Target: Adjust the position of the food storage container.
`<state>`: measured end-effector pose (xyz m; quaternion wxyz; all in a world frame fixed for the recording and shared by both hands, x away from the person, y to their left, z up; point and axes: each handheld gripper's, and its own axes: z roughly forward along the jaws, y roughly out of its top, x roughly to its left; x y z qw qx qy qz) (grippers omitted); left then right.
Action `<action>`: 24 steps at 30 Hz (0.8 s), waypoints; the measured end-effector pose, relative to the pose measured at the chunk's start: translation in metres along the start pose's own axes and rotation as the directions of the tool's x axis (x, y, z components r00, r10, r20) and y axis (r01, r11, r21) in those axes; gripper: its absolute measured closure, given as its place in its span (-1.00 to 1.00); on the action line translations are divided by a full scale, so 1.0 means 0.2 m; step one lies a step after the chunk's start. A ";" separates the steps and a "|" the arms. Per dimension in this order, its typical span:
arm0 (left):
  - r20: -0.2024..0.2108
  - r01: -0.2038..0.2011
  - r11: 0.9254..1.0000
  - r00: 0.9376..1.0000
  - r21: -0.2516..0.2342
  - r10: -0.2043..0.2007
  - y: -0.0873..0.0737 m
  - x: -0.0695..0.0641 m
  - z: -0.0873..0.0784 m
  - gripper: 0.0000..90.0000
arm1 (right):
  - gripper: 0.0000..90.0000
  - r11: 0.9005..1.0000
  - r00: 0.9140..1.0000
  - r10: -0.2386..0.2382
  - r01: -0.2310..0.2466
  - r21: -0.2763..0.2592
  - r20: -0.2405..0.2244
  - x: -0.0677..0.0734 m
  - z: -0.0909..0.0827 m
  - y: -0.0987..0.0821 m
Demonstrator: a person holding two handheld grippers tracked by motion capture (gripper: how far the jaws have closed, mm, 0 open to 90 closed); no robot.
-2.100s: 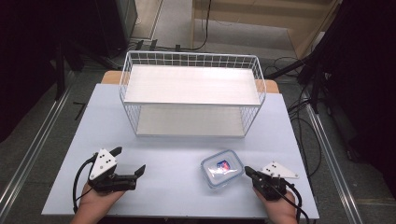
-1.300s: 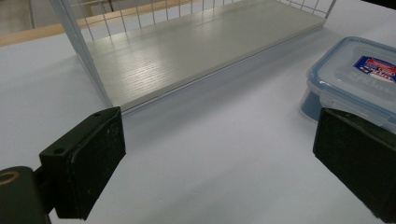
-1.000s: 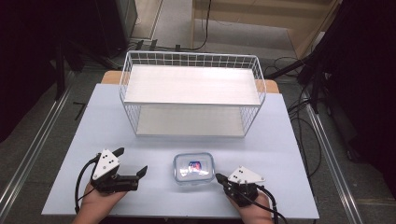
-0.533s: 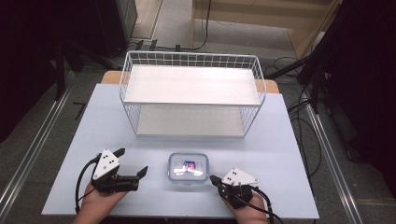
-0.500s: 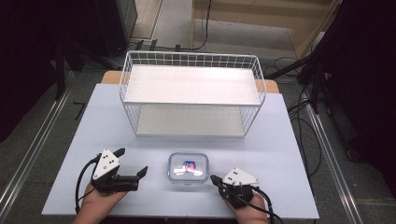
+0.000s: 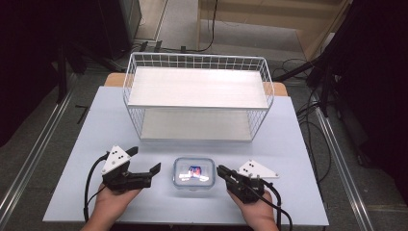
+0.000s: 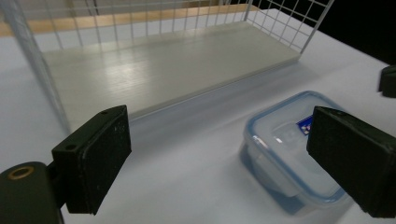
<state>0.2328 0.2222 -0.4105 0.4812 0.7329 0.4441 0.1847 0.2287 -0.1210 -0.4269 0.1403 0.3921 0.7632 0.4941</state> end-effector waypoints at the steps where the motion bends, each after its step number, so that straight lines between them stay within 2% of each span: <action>1: 0.013 0.011 1.000 1.000 0.014 -0.012 -0.01 -0.01 0.02 -0.85 | 0.85 1.000 1.000 0.011 -0.011 0.001 -0.002 0.00 0.02 0.00; 3: 0.054 0.018 0.998 0.998 0.064 -0.022 -0.04 -0.02 0.07 -0.83 | 0.79 1.000 1.000 0.018 -0.018 0.009 -0.005 0.00 0.04 0.00; 5: 0.083 0.049 0.992 0.995 0.120 -0.059 -0.07 -0.02 0.12 -0.81 | 0.69 1.000 1.000 0.018 -0.018 0.013 -0.008 0.00 0.05 -0.01; 7: 0.122 0.091 0.983 0.986 0.162 -0.112 -0.09 -0.02 0.16 -0.81 | 0.58 0.999 0.999 0.037 -0.036 0.022 -0.011 -0.01 0.06 -0.02; 9: 0.140 0.118 0.976 0.980 0.181 -0.144 -0.10 -0.03 0.18 -0.81 | 0.44 0.998 0.998 0.054 -0.054 0.032 -0.009 -0.02 0.07 -0.03; 13: 0.158 0.133 0.972 0.974 0.192 -0.164 -0.11 -0.03 0.21 -0.74 | 0.21 0.995 0.996 0.083 -0.082 0.051 -0.015 -0.02 0.09 -0.05; 17: 0.182 0.158 0.965 0.963 0.211 -0.198 -0.12 -0.04 0.23 -0.71 | -0.02 0.991 0.992 0.118 -0.115 0.064 -0.034 -0.02 0.10 -0.07; 20: 0.199 0.179 0.957 0.954 0.226 -0.225 -0.14 -0.04 0.24 -0.70 | -0.14 0.985 0.987 0.156 -0.153 0.079 -0.037 -0.03 0.12 -0.08; 24: 0.223 0.199 0.946 0.940 0.255 -0.257 -0.15 -0.05 0.27 -0.69 | -0.26 0.973 0.975 0.214 -0.208 0.099 -0.055 -0.05 0.13 -0.08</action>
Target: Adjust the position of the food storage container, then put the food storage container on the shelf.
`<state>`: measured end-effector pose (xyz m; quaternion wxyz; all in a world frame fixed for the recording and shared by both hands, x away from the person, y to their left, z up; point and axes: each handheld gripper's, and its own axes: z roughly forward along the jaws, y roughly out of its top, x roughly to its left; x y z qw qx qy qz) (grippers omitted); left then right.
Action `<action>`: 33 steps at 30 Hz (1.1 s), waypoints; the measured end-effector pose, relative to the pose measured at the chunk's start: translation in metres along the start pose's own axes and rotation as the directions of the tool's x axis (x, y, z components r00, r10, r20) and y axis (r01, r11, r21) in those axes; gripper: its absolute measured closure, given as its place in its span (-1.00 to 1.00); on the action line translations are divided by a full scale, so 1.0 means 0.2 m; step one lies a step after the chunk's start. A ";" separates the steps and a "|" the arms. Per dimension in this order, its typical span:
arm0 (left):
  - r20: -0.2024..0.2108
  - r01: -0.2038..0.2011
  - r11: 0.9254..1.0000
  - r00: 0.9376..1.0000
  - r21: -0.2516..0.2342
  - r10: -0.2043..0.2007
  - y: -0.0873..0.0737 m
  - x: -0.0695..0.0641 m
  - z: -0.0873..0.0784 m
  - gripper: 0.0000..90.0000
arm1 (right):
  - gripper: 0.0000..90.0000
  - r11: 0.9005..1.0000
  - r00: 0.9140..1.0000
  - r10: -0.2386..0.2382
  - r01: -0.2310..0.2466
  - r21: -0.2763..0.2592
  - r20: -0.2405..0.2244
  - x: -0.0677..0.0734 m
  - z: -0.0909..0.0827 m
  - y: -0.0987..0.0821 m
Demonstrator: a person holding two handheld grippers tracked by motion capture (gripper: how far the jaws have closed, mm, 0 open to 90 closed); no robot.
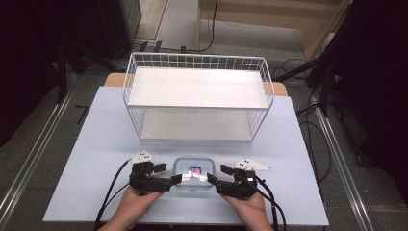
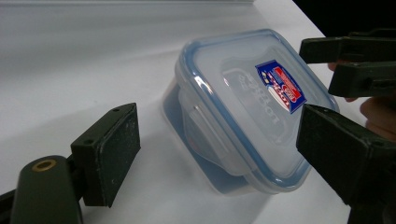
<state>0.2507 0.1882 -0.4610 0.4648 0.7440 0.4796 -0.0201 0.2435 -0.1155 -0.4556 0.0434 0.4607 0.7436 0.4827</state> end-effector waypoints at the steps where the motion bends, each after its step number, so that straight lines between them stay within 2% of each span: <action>1: 0.006 0.006 1.000 1.000 0.004 -0.006 0.00 0.00 0.01 -0.69 | -0.28 1.000 1.000 0.005 -0.005 0.006 -0.002 0.00 0.01 0.00; 6: 0.032 0.037 0.999 0.999 0.020 -0.038 -0.02 0.01 0.03 -0.69 | -0.31 0.999 0.999 0.045 -0.044 0.030 -0.019 -0.02 0.03 -0.02; 10: 0.063 0.070 0.997 0.995 0.020 -0.071 -0.03 0.04 0.03 -0.67 | -0.33 0.995 0.994 0.098 -0.096 0.035 -0.050 -0.04 0.05 -0.02; 17: 0.083 0.068 0.997 0.994 0.019 -0.070 -0.02 0.04 0.03 -0.59 | -0.39 0.987 0.982 0.157 -0.151 0.061 -0.102 -0.07 0.08 -0.02; 20: 0.101 0.076 0.997 0.992 0.031 -0.079 -0.03 0.03 0.05 -0.58 | -0.40 0.981 0.974 0.189 -0.182 0.069 -0.123 -0.08 0.08 -0.04; 23: 0.114 0.081 0.996 0.990 0.038 -0.085 -0.03 0.03 0.05 -0.56 | -0.39 0.977 0.969 0.207 -0.198 0.080 -0.136 -0.09 0.08 -0.04; 27: 0.126 0.088 0.995 0.988 0.038 -0.092 -0.03 0.02 0.05 -0.45 | -0.28 0.977 0.966 0.204 -0.192 0.088 -0.159 -0.09 0.08 -0.04; 28: 0.128 0.087 0.995 0.988 0.040 -0.092 -0.03 0.03 0.05 -0.44 | -0.22 0.976 0.963 0.209 -0.196 0.091 -0.172 -0.08 0.08 -0.05; 33: 0.132 0.098 0.995 0.986 0.030 -0.101 -0.03 0.03 0.03 -0.32 | -0.08 0.978 0.964 0.204 -0.193 0.076 -0.173 -0.08 0.06 -0.05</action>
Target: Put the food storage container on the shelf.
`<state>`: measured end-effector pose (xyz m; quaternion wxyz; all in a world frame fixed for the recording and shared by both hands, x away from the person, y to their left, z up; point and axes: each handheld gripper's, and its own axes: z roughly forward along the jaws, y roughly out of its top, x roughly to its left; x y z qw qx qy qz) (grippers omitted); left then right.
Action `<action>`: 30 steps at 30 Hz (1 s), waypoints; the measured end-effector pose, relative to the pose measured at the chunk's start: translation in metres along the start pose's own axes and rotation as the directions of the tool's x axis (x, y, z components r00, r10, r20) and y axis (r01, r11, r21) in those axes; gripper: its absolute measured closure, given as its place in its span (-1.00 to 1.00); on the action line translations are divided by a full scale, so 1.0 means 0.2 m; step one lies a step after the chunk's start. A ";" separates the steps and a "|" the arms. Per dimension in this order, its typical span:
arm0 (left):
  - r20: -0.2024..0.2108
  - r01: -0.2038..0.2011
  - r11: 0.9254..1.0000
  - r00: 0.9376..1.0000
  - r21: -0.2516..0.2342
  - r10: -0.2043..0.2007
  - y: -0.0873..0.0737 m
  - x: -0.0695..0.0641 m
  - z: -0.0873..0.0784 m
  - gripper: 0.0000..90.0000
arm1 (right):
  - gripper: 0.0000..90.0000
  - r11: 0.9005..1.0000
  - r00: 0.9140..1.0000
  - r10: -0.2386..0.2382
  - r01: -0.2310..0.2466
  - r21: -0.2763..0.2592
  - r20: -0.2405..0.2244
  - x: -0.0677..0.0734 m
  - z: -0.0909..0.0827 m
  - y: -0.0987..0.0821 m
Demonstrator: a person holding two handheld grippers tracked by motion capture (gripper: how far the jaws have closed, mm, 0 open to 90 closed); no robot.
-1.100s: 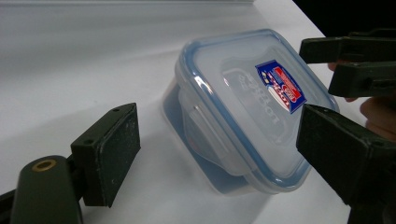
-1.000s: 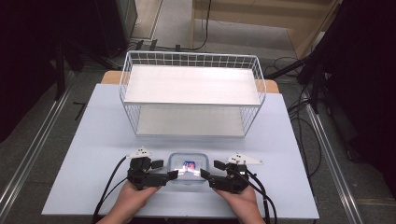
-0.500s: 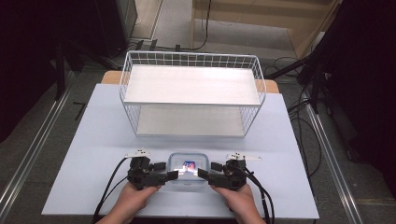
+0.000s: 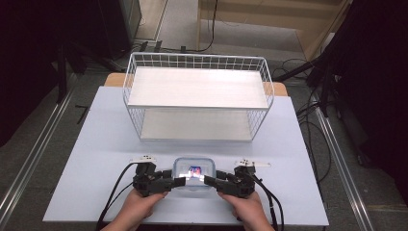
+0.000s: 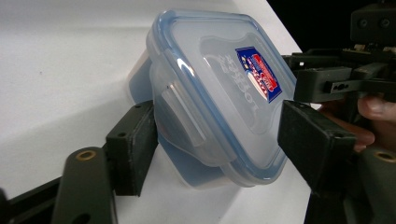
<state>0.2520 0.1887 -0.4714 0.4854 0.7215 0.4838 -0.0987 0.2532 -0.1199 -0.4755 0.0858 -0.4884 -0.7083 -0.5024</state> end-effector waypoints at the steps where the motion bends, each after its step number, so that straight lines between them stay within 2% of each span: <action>1: 0.004 0.005 1.000 1.000 -0.005 -0.005 0.00 0.00 0.00 -0.30 | -0.05 1.000 1.000 -0.007 0.007 -0.004 0.000 0.00 0.00 0.00; 5: 0.004 0.007 1.000 1.000 -0.015 -0.007 0.00 0.00 -0.02 -0.21 | 0.03 1.000 1.000 0.001 -0.001 0.002 -0.008 0.01 -0.02 -0.01; 11: -0.004 -0.012 1.000 1.000 -0.007 0.012 -0.01 -0.01 -0.03 -0.17 | 0.08 1.000 1.000 -0.001 0.001 -0.002 -0.015 0.00 -0.03 -0.01; 14: -0.002 -0.012 1.000 1.000 -0.008 0.012 -0.01 -0.01 -0.03 -0.16 | 0.05 1.000 1.000 -0.003 0.003 0.000 -0.015 0.01 -0.02 -0.01; 19: 0.001 -0.015 1.000 1.000 -0.007 0.015 -0.01 0.00 -0.03 -0.16 | -0.12 1.000 1.000 0.011 -0.011 0.010 -0.019 -0.01 0.00 -0.01; 21: 0.001 -0.016 1.000 1.000 -0.008 0.016 -0.01 -0.01 -0.03 -0.17 | -0.12 1.000 1.000 0.005 -0.005 0.008 -0.018 -0.01 0.00 -0.01; 25: -0.009 -0.043 0.999 0.999 -0.003 0.043 -0.01 -0.02 -0.03 -0.16 | -0.09 1.000 1.000 0.015 -0.015 -0.007 -0.014 -0.01 -0.01 0.00; 30: -0.018 -0.060 0.998 0.998 -0.003 0.060 -0.01 -0.03 -0.03 -0.16 | -0.04 1.000 0.999 0.015 -0.016 -0.006 -0.030 -0.02 -0.01 0.00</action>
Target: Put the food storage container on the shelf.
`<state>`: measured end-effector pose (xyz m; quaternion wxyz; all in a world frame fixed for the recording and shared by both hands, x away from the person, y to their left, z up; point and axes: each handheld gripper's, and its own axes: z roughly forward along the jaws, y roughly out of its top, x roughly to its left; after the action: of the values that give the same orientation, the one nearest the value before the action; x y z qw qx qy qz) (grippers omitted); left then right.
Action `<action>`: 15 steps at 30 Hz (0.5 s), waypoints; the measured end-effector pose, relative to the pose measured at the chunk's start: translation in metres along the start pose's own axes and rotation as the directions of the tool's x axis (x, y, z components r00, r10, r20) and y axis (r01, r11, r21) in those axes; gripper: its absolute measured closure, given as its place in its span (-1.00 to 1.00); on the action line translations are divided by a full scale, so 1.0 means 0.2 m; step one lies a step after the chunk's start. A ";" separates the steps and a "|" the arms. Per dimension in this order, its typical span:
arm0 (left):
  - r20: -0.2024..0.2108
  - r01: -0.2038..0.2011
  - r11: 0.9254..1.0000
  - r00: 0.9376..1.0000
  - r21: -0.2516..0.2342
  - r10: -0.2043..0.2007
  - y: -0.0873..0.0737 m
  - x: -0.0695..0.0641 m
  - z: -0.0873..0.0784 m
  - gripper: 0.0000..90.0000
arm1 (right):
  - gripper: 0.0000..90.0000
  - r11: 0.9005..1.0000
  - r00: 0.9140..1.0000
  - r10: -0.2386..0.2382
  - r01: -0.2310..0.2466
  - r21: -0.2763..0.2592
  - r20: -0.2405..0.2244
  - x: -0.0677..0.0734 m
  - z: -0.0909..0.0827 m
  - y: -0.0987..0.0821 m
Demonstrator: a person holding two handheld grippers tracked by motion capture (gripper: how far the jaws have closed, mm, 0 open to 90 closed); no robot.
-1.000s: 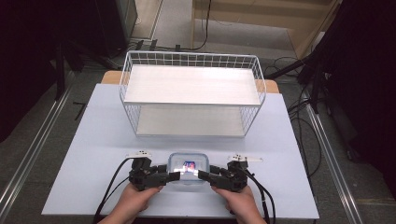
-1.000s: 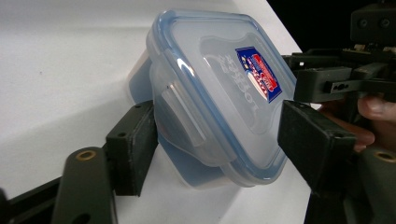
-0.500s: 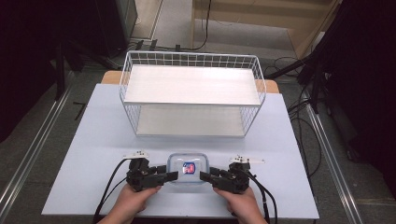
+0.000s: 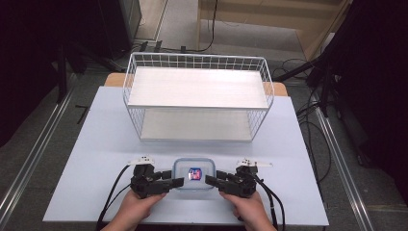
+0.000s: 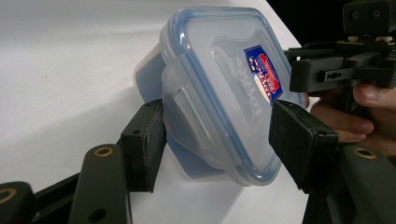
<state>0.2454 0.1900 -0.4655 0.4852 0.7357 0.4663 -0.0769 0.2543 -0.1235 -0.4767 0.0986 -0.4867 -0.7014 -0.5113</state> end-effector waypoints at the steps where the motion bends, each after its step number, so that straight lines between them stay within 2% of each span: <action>1: -0.002 -0.006 1.000 1.000 0.004 0.006 0.00 0.00 0.00 -0.16 | -0.03 1.000 1.000 0.001 -0.001 0.000 -0.001 0.00 0.00 0.00; 6: -0.011 -0.027 1.000 1.000 0.008 0.027 0.00 -0.01 0.00 -0.15 | 0.02 1.000 1.000 0.005 -0.005 -0.001 -0.005 0.00 -0.01 0.00; 8: -0.016 -0.033 0.999 0.999 0.003 0.033 0.00 -0.02 -0.01 -0.15 | 0.07 1.000 1.000 0.021 -0.021 -0.008 -0.012 -0.01 -0.01 0.00; 9: -0.008 -0.022 1.000 1.000 -0.010 0.021 0.00 -0.02 -0.02 -0.10 | 0.10 1.000 0.999 0.027 -0.028 -0.012 -0.018 -0.01 -0.02 0.00; 11: -0.006 -0.033 0.999 0.999 -0.015 0.033 0.01 -0.02 -0.02 0.00 | 0.16 0.999 0.999 0.031 -0.032 -0.018 -0.041 -0.01 -0.03 -0.01; 15: -0.012 -0.043 0.999 0.999 -0.019 0.043 0.00 -0.03 -0.02 0.01 | 0.15 1.000 0.999 0.010 -0.011 -0.020 -0.032 0.00 -0.04 -0.01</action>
<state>0.2410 0.1901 -0.4604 0.4910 0.7414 0.4538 -0.0579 0.2497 -0.1291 -0.4748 0.1076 -0.4830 -0.6921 -0.5254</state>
